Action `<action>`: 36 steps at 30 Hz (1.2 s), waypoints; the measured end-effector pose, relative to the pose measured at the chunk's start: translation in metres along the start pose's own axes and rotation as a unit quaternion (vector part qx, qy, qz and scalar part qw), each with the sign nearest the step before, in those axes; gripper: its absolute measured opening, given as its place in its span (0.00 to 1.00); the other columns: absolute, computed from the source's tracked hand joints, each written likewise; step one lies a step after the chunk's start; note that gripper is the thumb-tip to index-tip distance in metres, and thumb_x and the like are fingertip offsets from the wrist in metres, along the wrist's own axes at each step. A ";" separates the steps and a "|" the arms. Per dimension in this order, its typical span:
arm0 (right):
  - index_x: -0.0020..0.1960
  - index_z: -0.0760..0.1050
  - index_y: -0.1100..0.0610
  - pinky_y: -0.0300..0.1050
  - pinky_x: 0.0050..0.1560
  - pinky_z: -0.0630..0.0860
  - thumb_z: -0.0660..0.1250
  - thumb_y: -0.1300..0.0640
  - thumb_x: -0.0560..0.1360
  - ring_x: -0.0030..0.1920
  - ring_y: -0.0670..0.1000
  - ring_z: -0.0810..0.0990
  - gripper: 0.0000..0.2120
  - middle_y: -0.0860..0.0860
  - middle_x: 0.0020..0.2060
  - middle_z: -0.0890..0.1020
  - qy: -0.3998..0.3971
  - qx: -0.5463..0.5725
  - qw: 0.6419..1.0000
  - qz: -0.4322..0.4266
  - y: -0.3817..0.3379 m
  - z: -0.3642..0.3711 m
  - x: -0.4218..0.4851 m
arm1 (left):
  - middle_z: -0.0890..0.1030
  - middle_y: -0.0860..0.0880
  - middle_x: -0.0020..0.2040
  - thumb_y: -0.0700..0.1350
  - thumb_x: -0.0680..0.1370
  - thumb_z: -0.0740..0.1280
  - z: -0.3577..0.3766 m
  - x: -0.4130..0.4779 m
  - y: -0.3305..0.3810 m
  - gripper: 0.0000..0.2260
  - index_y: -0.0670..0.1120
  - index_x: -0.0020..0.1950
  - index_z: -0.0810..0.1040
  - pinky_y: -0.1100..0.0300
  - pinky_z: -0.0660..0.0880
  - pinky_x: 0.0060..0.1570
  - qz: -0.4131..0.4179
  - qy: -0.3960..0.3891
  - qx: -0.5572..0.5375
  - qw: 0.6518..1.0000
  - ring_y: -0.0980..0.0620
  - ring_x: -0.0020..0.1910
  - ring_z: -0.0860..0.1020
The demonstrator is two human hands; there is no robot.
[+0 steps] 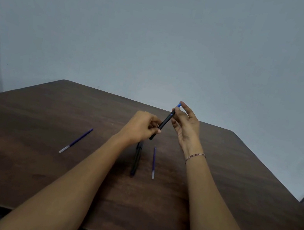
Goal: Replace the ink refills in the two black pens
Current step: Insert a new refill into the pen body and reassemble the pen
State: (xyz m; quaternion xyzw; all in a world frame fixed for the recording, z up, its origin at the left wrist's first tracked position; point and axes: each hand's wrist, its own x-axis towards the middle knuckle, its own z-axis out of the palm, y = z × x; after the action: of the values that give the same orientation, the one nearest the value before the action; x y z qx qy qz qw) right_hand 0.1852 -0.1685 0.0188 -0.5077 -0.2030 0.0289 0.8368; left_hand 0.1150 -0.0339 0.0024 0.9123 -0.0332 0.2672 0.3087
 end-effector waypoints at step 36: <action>0.59 0.75 0.58 0.39 0.43 0.79 0.67 0.62 0.75 0.40 0.46 0.82 0.12 0.51 0.39 0.82 -0.002 0.012 1.000 0.000 0.001 0.001 0.002 | 0.83 0.46 0.47 0.43 0.72 0.72 0.000 0.002 0.002 0.16 0.42 0.59 0.79 0.67 0.72 0.43 -0.009 -0.007 -0.007 1.000 0.58 0.39 0.76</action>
State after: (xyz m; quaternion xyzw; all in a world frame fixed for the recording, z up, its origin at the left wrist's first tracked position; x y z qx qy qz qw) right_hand 0.1871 -0.1671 0.0191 -0.4973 -0.2045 0.0328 0.8425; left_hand 0.1159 -0.0352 0.0046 0.9122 -0.0289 0.2574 0.3175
